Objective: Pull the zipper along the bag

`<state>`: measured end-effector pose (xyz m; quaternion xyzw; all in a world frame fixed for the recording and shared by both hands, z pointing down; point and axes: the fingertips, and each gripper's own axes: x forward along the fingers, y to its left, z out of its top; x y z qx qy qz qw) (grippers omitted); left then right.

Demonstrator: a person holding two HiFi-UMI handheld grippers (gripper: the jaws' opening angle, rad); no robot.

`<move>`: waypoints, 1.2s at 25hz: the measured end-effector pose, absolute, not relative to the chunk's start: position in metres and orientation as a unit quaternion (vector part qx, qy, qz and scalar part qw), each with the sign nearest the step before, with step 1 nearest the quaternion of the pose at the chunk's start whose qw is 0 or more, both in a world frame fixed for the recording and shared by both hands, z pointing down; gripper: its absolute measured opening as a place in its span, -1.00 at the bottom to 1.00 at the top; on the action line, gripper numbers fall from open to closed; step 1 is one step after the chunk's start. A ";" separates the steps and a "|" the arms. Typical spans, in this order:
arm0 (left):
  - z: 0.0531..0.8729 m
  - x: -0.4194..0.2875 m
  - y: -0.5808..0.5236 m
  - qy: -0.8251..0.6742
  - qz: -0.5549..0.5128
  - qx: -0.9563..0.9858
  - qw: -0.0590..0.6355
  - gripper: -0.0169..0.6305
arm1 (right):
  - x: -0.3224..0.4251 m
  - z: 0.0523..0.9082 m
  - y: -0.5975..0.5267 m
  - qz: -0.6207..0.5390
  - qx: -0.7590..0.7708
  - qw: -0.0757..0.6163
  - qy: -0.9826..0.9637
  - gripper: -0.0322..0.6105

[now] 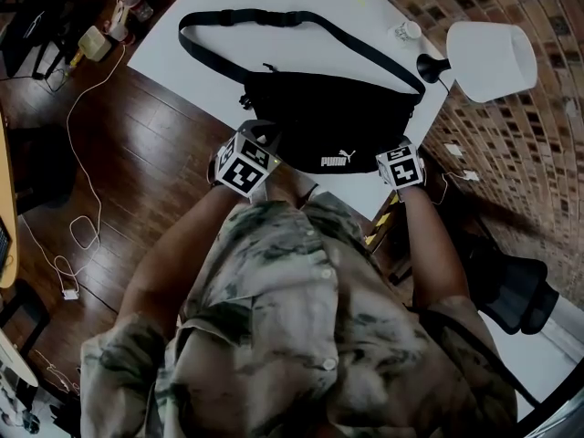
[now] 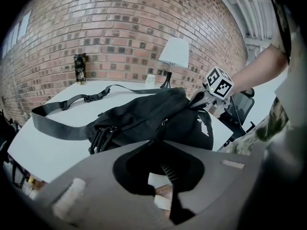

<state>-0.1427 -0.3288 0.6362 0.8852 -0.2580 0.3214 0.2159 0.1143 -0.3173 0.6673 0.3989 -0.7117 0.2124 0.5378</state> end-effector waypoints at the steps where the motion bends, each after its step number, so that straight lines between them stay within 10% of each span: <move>1: 0.636 -0.144 -0.329 -0.259 0.321 0.885 0.216 -0.87 | 0.115 0.668 -0.318 0.211 0.400 0.537 -0.712 -0.89; 16: 0.630 -0.152 -0.330 -0.298 0.322 0.879 0.185 -0.77 | 0.118 0.658 -0.318 0.177 0.440 0.477 -0.740 -0.89; 19: 0.617 -0.165 -0.315 -0.330 0.327 0.868 0.176 -0.70 | 0.120 0.641 -0.302 0.164 0.456 0.440 -0.756 -0.58; 30: 0.514 -0.142 -0.098 -0.445 0.193 0.850 0.207 -0.70 | 0.142 0.550 -0.090 0.106 0.429 0.305 -0.844 -0.77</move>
